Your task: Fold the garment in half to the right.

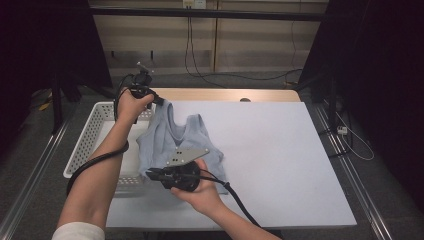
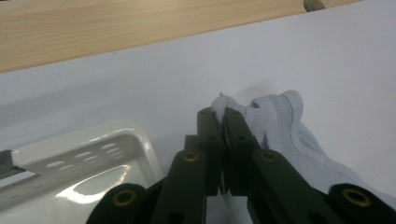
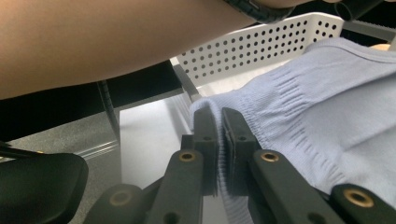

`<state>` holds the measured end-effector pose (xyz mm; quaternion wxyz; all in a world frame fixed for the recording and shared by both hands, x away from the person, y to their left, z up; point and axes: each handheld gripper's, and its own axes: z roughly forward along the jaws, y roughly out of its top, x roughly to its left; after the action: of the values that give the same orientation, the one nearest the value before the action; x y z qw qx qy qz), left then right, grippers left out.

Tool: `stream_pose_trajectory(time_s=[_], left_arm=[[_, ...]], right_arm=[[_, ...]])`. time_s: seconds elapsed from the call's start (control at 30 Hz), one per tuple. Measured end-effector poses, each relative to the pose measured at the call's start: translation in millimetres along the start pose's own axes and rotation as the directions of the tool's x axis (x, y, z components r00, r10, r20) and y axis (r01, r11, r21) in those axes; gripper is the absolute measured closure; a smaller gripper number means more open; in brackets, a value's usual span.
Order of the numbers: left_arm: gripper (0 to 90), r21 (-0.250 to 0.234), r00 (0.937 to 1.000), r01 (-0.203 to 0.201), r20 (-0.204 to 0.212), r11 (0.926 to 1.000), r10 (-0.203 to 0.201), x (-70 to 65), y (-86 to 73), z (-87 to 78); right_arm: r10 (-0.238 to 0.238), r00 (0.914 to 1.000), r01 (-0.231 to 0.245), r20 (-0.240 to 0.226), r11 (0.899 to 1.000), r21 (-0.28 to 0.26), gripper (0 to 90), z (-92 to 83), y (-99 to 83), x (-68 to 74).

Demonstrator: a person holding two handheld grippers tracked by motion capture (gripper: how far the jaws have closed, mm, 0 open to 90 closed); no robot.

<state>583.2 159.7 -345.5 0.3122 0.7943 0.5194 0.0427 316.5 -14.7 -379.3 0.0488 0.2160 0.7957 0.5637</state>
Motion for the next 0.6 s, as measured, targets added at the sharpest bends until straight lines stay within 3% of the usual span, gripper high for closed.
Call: stream_pose_trajectory(time_s=[0.3,0.6], left_arm=[[87.2,-0.011,0.9993,0.021,-0.030,0.9997,-0.021,-2.0,-1.5,2.9],[87.0,-0.018,0.9994,0.016,-0.029,0.9997,-0.017,-9.7,-0.3,6.9]], right_arm=[[0.012,0.9996,-0.012,0.027,1.000,0.004,86.4,-11.5,-9.0,-6.3],[0.029,0.9978,-0.029,0.060,1.000,0.000,86.4,-25.2,-18.3,-14.0]])
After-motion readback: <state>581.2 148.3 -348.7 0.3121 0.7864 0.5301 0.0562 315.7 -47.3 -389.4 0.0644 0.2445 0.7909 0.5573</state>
